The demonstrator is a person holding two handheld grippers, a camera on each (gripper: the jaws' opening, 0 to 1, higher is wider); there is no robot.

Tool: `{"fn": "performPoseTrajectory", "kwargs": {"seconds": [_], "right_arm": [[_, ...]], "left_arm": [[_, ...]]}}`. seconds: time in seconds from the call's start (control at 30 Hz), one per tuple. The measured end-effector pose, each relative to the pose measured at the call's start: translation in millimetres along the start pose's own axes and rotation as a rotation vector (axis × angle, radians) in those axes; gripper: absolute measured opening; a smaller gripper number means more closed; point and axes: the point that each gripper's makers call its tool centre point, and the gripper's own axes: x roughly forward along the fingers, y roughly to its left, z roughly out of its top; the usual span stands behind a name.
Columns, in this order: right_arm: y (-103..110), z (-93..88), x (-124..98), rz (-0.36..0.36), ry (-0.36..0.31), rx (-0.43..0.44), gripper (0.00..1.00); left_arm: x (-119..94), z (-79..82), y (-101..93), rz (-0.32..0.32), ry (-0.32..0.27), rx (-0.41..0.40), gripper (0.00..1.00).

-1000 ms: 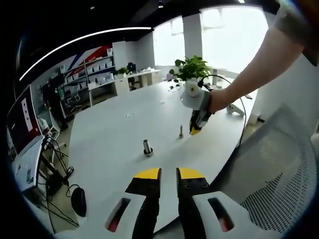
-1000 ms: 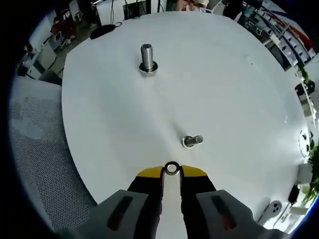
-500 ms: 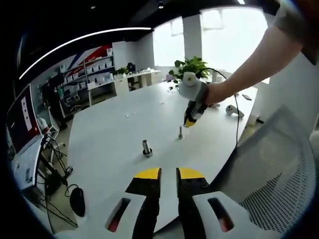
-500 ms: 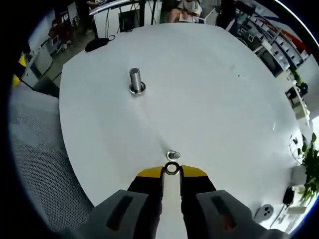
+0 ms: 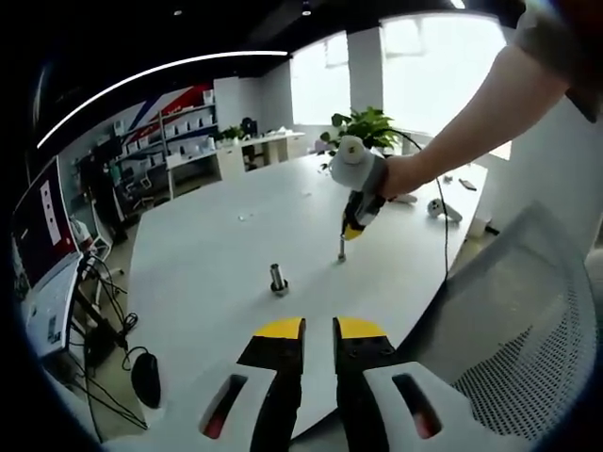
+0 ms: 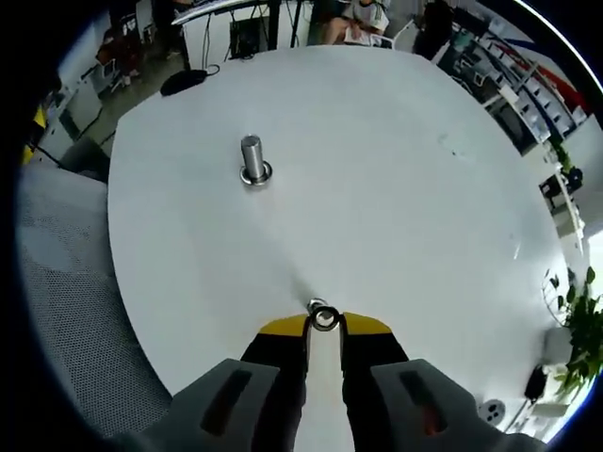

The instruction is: Place the washer onto the threaded stud by aligning its center hole with the stud, sliding it down to the base, and recovering from edge contact or off-axis alignment until the washer reaches the visible bottom stop.

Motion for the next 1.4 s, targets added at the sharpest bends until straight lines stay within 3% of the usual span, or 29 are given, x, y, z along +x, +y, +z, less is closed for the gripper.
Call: {"fn": "performPoseTrajectory", "kwargs": {"seconds": [0.9, 1.4], "right_arm": [[1, -6.5, 26, 0.026, 0.077, -0.047, 0.14], [3, -13.4, 44, 0.044, 0.119, -0.027, 0.14]], "left_arm": [[-1, -1.8, 5.2, 0.029, 0.004, -0.006, 0.09], [-1, -1.7, 4.3, 0.020, 0.000, -0.021, 0.09]]}}
